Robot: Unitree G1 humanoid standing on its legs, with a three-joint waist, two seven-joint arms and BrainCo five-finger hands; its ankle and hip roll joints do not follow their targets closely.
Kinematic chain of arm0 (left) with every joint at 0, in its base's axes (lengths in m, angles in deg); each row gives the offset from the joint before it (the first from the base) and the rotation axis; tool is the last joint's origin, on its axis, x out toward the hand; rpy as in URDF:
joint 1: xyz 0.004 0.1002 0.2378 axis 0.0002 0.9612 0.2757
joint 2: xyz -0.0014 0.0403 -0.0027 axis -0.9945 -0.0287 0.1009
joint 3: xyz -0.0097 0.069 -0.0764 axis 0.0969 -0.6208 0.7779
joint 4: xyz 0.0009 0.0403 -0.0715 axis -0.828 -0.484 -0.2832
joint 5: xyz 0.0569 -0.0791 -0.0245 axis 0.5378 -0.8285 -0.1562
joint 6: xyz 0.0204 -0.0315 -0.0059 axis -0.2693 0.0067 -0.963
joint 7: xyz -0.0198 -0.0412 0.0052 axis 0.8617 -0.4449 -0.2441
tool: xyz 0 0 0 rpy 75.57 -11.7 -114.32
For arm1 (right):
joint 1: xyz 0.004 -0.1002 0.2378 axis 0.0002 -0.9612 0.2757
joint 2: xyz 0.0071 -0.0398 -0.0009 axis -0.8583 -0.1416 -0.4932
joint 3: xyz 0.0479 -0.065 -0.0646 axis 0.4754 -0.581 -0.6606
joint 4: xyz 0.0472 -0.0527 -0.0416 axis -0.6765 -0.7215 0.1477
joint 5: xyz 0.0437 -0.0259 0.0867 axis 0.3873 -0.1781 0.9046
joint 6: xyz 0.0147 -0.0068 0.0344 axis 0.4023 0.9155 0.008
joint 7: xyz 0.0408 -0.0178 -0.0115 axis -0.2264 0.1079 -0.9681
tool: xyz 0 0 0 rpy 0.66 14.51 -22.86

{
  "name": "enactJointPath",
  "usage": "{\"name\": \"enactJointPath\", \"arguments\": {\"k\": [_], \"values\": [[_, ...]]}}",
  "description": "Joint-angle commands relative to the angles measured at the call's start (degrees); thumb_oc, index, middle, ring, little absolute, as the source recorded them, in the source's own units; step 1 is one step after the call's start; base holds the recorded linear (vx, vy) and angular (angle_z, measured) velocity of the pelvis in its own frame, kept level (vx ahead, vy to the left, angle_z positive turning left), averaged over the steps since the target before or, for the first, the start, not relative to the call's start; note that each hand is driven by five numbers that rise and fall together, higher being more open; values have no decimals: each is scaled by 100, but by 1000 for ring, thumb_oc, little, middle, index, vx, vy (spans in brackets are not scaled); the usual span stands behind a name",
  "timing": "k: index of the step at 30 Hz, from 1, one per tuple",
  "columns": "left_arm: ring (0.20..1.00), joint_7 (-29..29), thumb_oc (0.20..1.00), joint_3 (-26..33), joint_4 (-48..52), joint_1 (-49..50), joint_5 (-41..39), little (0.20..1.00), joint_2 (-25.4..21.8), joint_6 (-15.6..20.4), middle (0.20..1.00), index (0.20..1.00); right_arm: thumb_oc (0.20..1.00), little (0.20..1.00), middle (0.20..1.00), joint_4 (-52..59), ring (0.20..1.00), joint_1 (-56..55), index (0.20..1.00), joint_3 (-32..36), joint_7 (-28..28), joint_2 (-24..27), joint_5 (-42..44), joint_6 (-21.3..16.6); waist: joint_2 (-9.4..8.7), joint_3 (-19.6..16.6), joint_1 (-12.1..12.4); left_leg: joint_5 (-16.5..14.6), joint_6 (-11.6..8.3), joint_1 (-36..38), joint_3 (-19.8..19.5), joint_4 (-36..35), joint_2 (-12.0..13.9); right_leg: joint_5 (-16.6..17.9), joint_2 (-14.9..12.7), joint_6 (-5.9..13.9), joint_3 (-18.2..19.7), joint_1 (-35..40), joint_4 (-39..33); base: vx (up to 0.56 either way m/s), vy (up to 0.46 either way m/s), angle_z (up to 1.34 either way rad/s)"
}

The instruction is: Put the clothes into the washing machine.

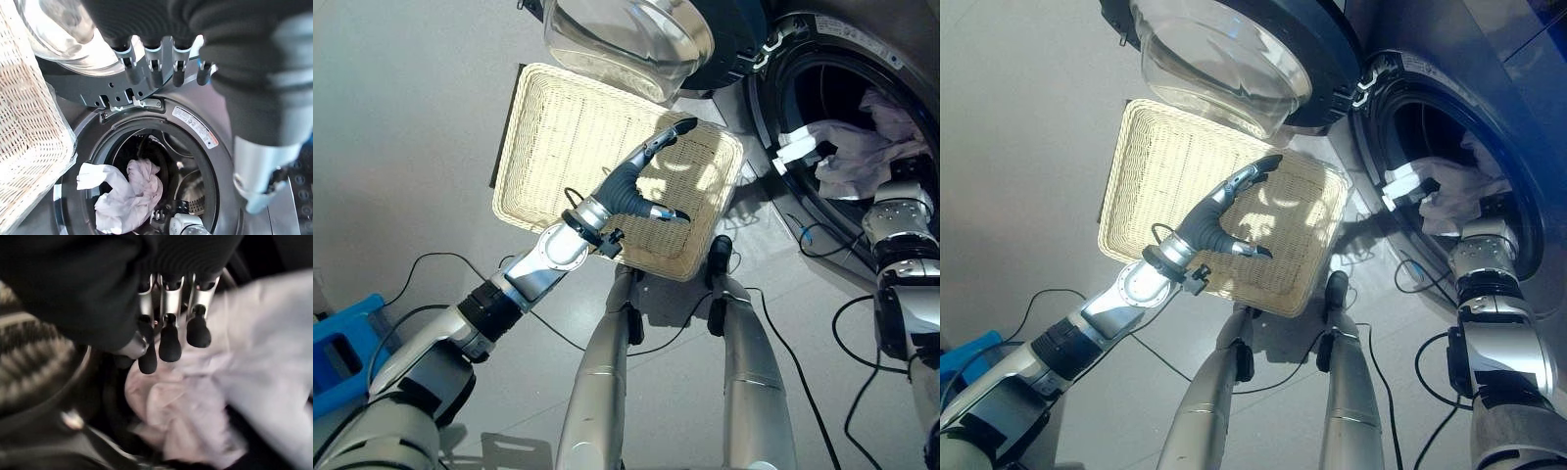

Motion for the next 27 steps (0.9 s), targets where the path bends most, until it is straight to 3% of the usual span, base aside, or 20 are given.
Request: {"name": "enactJointPath", "arguments": {"k": [1,3,5,8,9,10,18,22,24,25,27], "values": [[1000,-37,1000,157,271,-115,-191,1000,186,160,1000,1000,200,200,200,257,200,-161,200,155,-480,271,1130,-1166,160,-113,-120,-968,-113,233,317,597,-292,431,72,552,-348,334,-404,0,0,0],[1000,-95,1000,83,248,-192,-198,1000,233,100,1000,1000,200,200,200,430,200,-120,200,197,-1082,175,1818,-1604,154,-113,-127,-995,-118,288,310,598,-298,402,68,570,-345,390,-397,0,0,0],[1000,-105,1000,82,212,-259,-194,1000,248,99,1000,1000,200,200,200,506,200,-60,200,186,-1272,136,1814,-1716,148,-113,-132,-933,-108,224,319,591,-300,471,67,548,-356,340,-429,0,0,0],[1000,-100,1000,90,165,-321,-197,1000,258,88,1000,1000,200,200,200,725,200,-57,200,16,-1268,23,1213,-1533,133,-113,-153,-941,-120,239,319,618,-301,462,67,537,-345,366,-426,0,0,0],[1000,-96,1000,96,167,-321,-197,1000,267,77,1000,1000,238,238,238,732,238,-68,238,-23,-1338,5,1093,-1419,129,-113,-153,-942,-117,251,323,618,-297,464,63,534,-350,379,-430,0,0,0],[1000,-72,1000,123,138,-295,-212,1000,266,88,1000,1000,1000,1000,1000,730,1000,-148,1000,-94,-1425,-4,903,-1184,114,-113,-154,-966,-121,291,323,633,-293,439,52,533,-357,418,-417,0,0,0],[1000,142,1000,225,-306,-19,-625,1000,398,78,1000,1000,1000,1000,1000,527,1000,-615,1000,-463,-1916,-269,-706,-109,15,-113,-152,-1076,-106,571,301,703,-248,310,51,517,-406,711,-321,0,0,0],[1000,277,1000,279,-557,214,-803,1000,525,-23,1000,1000,1000,1000,1000,517,1000,-812,1000,-655,-2077,-459,-1415,113,-56,-113,-139,-1076,-89,707,301,699,-224,288,65,510,-451,872,-330,0,0,0],[1000,314,1000,286,-690,297,-831,1000,573,-3,1000,1000,1000,1000,1000,565,1000,-877,1000,-712,-1997,-544,-1633,177,-77,-113,-143,-1038,-81,725,312,689,-215,318,81,494,-461,895,-351,-8,1,2],[1000,315,1000,225,-860,467,-759,1000,610,74,1000,1000,1000,1000,1000,584,1000,-1082,1000,-827,-1744,-653,-2332,276,-108,-113,-149,-1025,-81,807,321,666,-199,318,104,498,-463,989,-385,0,0,0],[1000,341,1000,225,-884,513,-774,1000,604,116,1000,1000,1000,1000,1000,571,1000,-1109,1000,-896,-1600,-648,-2644,331,-109,-113,-143,-1015,-79,822,339,651,-191,328,99,501,-475,1008,-409,9,5,-2]]}}
